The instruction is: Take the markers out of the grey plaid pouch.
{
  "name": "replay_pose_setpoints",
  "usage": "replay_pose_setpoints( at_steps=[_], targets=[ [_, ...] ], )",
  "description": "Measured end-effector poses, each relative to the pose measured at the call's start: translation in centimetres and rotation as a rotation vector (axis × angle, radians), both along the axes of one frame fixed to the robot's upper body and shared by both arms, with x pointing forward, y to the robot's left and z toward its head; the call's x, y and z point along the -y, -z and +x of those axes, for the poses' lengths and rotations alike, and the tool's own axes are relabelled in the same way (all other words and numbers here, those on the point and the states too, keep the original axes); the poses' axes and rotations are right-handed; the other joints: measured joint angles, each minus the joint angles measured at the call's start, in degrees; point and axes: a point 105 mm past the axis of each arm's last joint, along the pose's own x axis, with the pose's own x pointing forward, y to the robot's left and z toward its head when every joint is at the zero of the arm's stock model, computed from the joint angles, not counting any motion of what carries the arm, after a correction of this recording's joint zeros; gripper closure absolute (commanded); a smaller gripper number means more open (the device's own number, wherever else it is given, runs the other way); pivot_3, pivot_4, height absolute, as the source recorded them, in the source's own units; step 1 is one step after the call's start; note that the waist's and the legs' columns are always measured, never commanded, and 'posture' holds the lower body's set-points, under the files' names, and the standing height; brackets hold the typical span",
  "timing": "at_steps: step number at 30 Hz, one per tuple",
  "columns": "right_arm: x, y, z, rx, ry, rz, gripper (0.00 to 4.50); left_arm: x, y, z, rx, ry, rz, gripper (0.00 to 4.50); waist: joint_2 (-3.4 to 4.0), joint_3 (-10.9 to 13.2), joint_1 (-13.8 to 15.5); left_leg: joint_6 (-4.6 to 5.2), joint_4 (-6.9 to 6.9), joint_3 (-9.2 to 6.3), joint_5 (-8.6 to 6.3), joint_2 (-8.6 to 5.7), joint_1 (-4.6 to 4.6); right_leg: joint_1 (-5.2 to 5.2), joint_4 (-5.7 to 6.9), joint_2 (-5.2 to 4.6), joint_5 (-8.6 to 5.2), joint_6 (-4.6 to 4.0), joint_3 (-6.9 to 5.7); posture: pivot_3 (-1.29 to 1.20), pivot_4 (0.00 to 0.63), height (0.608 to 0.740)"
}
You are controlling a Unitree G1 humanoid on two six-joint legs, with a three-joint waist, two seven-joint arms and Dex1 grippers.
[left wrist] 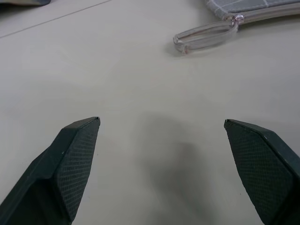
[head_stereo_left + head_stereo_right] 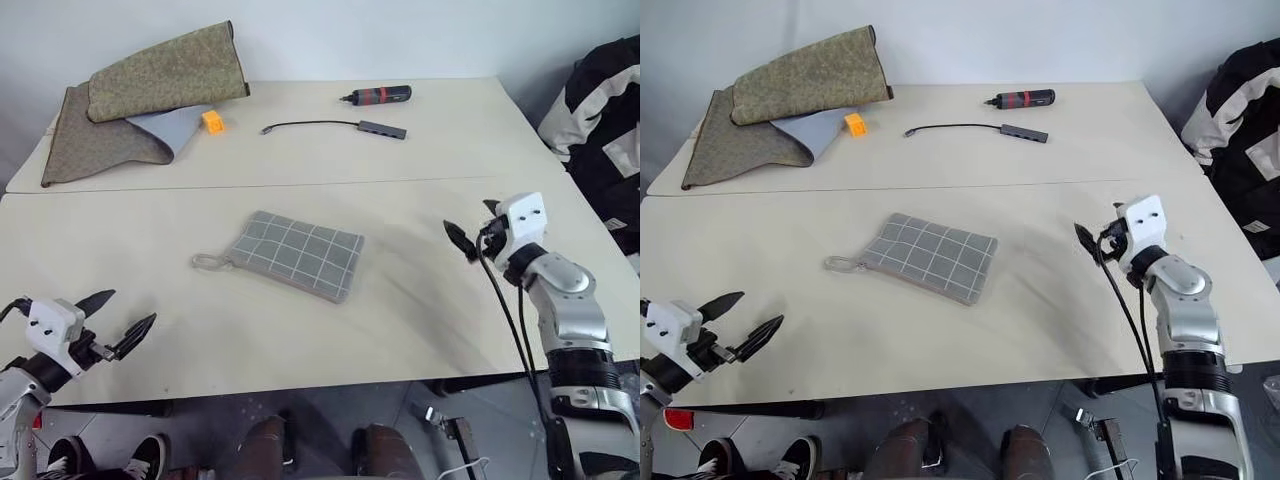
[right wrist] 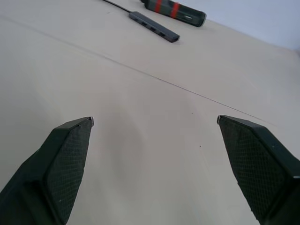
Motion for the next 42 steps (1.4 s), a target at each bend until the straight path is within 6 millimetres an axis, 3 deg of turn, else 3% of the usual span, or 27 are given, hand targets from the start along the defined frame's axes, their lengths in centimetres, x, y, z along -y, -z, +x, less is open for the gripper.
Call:
replay_pose_setpoints(
  at_steps=[6, 11, 14, 19, 26, 29, 35, 42],
  targets=[
    [-0.8, 0.9, 0.1, -0.031, -0.014, 0.008, 0.05, 0.7, -0.2, 0.2, 0.008, 0.011, -0.008, 0.00, 0.00, 0.00, -0.11, 0.00, -0.01, 0.01, 0.00, 0.02, 0.01, 0.01, 0.03, 0.02, 0.00, 0.00, 0.01, 0.00, 0.150, 0.740],
    [-2.1, 0.1, -0.1, -0.016, -0.051, 0.007, 0.05, 1.0, -0.6, 0.6, 0.021, 0.017, -0.008, 0.00, 0.00, 0.00, -0.14, 0.00, -0.02, 0.03, 0.00, 0.03, 0.01, 0.00, 0.03, 0.03, 0.00, 0.00, 0.03, 0.00, 0.150, 0.740],
    [-5.0, -0.5, -0.8, -0.012, -0.163, -0.001, 0.05, 1.3, -1.0, 1.2, 0.040, 0.032, -0.001, 0.00, 0.00, 0.00, -0.15, 0.00, -0.04, 0.03, 0.00, 0.03, 0.01, -0.03, 0.04, 0.03, 0.00, 0.00, 0.04, 0.00, 0.150, 0.740],
    [-12.2, -0.9, -3.8, -0.023, -0.466, -0.050, 0.05, 2.2, -1.2, 2.0, 0.053, 0.065, 0.001, 0.00, -0.02, -0.02, -0.13, -0.01, -0.08, 0.02, -0.01, 0.04, 0.01, -0.03, 0.07, 0.02, 0.00, 0.00, 0.03, 0.00, 0.150, 0.740],
    [-17.7, 0.8, -7.4, -0.093, -0.683, -0.086, 0.05, 3.0, -1.2, 2.4, 0.066, 0.097, 0.023, 0.00, -0.08, -0.05, -0.04, -0.04, -0.08, 0.01, -0.02, 0.02, 0.01, -0.07, 0.03, 0.03, 0.00, 0.00, 0.03, 0.00, 0.150, 0.740],
    [-18.3, 0.7, -7.3, -0.095, -0.675, -0.052, 0.05, 3.4, -1.2, 2.6, 0.068, 0.112, 0.028, 0.00, -0.08, -0.05, -0.01, -0.04, -0.08, 0.01, -0.02, -0.01, 0.01, -0.06, 0.04, 0.05, 0.00, 0.00, 0.01, 0.00, 0.150, 0.740],
    [-19.4, 0.2, -5.9, -0.077, -0.625, -0.001, 1.86, 4.3, -1.9, 3.6, 0.099, 0.142, 0.059, 0.00, -0.13, -0.08, 0.03, -0.07, -0.09, 0.01, -0.01, -0.03, 0.01, -0.13, 0.06, 0.09, 0.00, 0.00, -0.01, 0.00, 0.150, 0.740],
    [-20.4, 3.6, -3.4, -0.039, -0.504, -0.224, 4.33, 4.9, -4.0, 8.3, 0.203, 0.169, 0.220, 0.00, -0.19, -0.11, 0.01, -0.02, -0.12, 0.03, 0.04, -0.21, 0.02, -0.22, 0.47, 0.11, 0.00, 0.00, -0.10, 0.00, 0.150, 0.740]
  ],
)
